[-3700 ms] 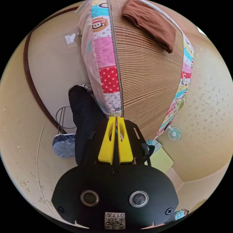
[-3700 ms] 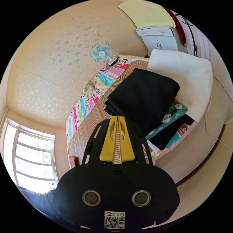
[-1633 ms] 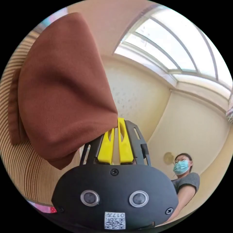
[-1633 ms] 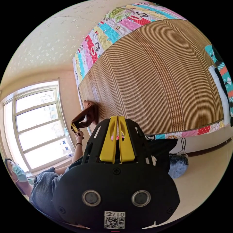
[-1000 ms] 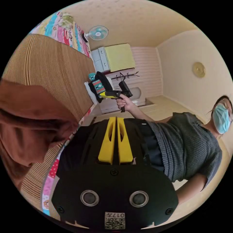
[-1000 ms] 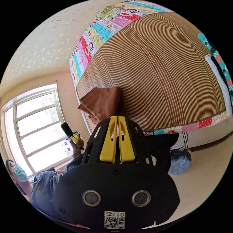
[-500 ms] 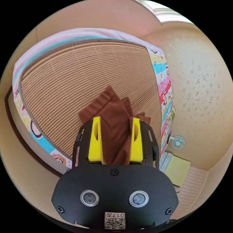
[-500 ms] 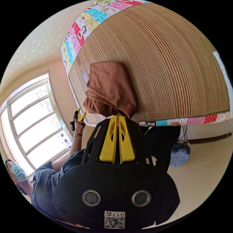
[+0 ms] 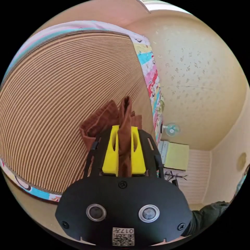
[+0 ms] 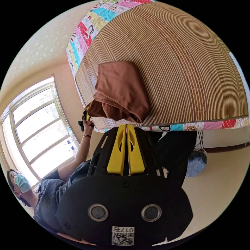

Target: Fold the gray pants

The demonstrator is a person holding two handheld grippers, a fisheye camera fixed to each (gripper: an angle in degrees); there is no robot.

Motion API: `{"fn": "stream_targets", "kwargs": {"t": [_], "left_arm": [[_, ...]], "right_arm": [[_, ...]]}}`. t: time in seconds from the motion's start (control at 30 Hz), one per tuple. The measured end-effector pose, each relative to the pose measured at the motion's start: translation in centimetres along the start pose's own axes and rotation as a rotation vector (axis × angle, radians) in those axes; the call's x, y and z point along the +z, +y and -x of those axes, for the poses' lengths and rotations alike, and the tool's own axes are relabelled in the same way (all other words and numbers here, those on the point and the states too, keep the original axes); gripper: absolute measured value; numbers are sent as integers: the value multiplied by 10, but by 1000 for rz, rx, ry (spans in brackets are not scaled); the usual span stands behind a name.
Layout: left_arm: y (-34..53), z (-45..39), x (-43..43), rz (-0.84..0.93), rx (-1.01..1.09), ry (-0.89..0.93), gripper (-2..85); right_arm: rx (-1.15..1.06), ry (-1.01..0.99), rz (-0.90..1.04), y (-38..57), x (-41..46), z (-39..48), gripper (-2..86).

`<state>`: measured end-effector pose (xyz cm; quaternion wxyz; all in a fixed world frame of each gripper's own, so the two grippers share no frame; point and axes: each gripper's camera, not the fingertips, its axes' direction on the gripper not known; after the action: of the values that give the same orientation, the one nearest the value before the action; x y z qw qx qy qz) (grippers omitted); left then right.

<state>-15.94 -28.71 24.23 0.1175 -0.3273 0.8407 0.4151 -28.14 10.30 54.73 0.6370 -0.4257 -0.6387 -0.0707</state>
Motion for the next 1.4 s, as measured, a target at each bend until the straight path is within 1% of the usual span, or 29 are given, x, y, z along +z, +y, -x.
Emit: {"fn": "stream_targets", "kwargs": {"t": [0.03,0.1,0.13,0.2,0.3,0.33,0.4,0.43,0.5,0.53,0.6,0.63,0.67,0.7,0.83,0.9,0.93,0.97,1.0,1.03,1.07,1.1,1.17,1.2,1.23,1.3,1.33,1.37,1.4], "left_arm": [[5,-5,3,25,42,89,64],[31,-44,18,158,260,368,58],[39,-58,20,195,325,407,57],[74,-114,15,284,575,643,54],[114,-174,-18,280,841,938,52],[122,-188,-25,293,903,984,52],[159,-245,-59,350,1166,1188,52],[169,-258,-68,360,1232,1260,52],[202,-302,-107,367,1461,1642,54],[209,-309,-116,357,1499,1761,54],[226,-331,-131,297,1488,2259,53],[230,-335,-131,281,1459,2377,53],[243,-344,-127,287,1409,2563,53],[262,-353,-123,311,1375,2659,53],[353,-385,-115,495,1416,2658,53],[428,-401,-99,620,1346,2746,53],[446,-405,-95,656,1318,2777,53],[480,-412,-86,733,1267,2830,53],[510,-420,-76,829,1209,2864,53],[523,-424,-71,881,1182,2873,53],[543,-429,-64,968,1145,2883,53],[555,-430,-59,1006,1125,2885,53],[563,-426,-56,1012,1137,2862,53],[563,-421,-58,1008,1195,2798,54],[562,-418,-60,997,1233,2753,54],[545,-399,-72,881,1397,2524,54],[540,-394,-76,847,1430,2457,54],[529,-386,-83,786,1495,2289,53],[519,-378,-90,713,1559,2088,51]], "right_arm": [[-3,-16,-7,4,5,-5,3],[-26,-53,-17,12,13,-10,3],[-62,-80,-28,18,16,-12,4],[-147,-126,-60,29,18,-12,4],[-312,-210,-132,56,14,-8,5],[-388,-267,-158,70,10,-5,6],[-496,-342,-192,92,3,-2,8],[-576,-380,-224,109,-3,1,10],[-704,-416,-272,138,-13,5,14],[-774,-427,-304,157,-19,7,18],[-870,-437,-344,185,-24,9,29],[-930,-436,-357,203,-24,11,41],[-962,-431,-361,212,-23,13,46],[-1013,-408,-365,228,-18,16,65],[-1119,-289,-393,268,18,21,144],[-1145,-304,-417,273,34,16,170],[-1180,-366,-427,275,43,9,178],[-1208,-409,-427,276,47,5,183],[-1280,-514,-400,278,57,-3,187],[-1387,-639,-311,281,70,-10,187],[-1442,-699,-252,283,77,-12,185],[-1518,-775,-164,288,93,-18,172],[-1603,-850,-129,302,112,-33,117],[-1633,-894,-192,313,116,-49,50],[-1612,-880,-299,325,115,-64,42],[-1579,-813,-436,345,109,-80,34],[-1572,-748,-480,360,105,-81,30],[-1573,-708,-503,369,102,-78,29],[-1572,-603,-565,388,95,-70,26]]}}
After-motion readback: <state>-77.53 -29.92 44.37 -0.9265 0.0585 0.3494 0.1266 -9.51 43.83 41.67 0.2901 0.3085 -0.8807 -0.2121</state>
